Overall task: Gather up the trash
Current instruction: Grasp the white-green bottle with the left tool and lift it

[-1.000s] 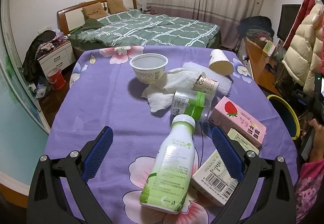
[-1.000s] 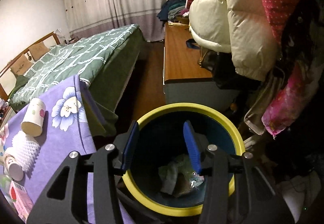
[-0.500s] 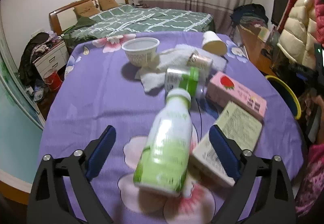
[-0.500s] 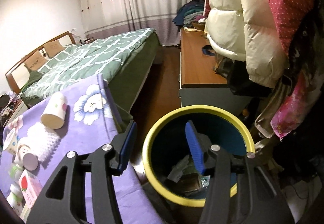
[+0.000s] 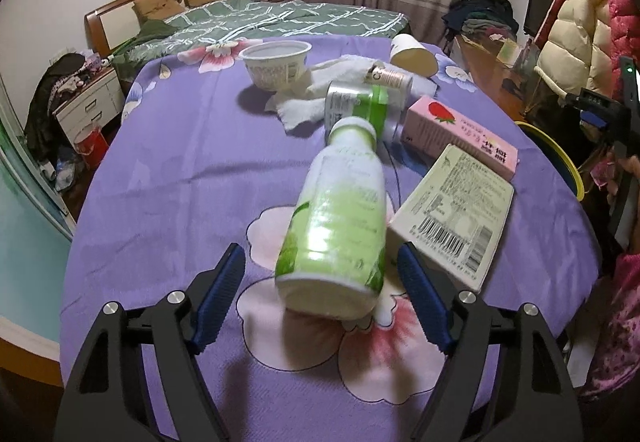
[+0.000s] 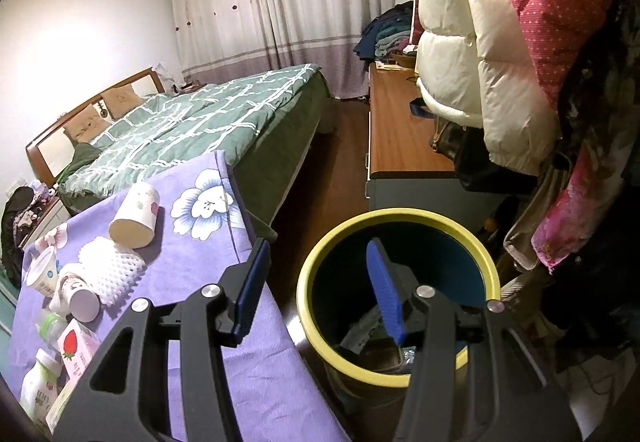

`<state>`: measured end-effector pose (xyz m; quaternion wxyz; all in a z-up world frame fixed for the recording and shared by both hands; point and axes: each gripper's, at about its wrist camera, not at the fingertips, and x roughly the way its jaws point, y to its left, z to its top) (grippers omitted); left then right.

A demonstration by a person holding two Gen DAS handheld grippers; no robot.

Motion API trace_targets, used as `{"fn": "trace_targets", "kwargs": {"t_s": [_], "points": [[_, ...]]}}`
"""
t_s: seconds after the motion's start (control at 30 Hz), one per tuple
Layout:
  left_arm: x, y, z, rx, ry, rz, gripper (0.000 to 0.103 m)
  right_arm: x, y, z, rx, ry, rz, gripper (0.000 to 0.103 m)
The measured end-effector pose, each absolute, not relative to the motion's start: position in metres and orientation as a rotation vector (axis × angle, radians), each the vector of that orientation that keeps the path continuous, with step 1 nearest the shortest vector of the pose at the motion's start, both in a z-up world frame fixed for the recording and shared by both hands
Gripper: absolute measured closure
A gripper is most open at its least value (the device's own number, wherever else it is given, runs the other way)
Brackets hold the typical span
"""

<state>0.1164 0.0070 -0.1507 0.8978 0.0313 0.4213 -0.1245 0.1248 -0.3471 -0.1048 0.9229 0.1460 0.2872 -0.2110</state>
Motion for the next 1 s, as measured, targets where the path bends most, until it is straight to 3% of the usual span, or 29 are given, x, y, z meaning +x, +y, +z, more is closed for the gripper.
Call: {"fn": "trace_targets", "kwargs": {"t_s": [0.13, 0.43, 1.0], "points": [[0.119, 0.008, -0.157, 0.056, 0.870, -0.287, 0.028, 0.124, -0.342, -0.103, 0.292, 0.588, -0.421, 0.054], [0.127, 0.012, -0.166, 0.025, 0.870, -0.323, 0.046, 0.125, -0.336, -0.103, 0.278, 0.590, -0.411, 0.054], [0.158, -0.003, -0.094, 0.178, 0.636, -0.259, 0.049, 0.129, -0.336, -0.109, 0.269, 0.602, -0.398, 0.054]]}}
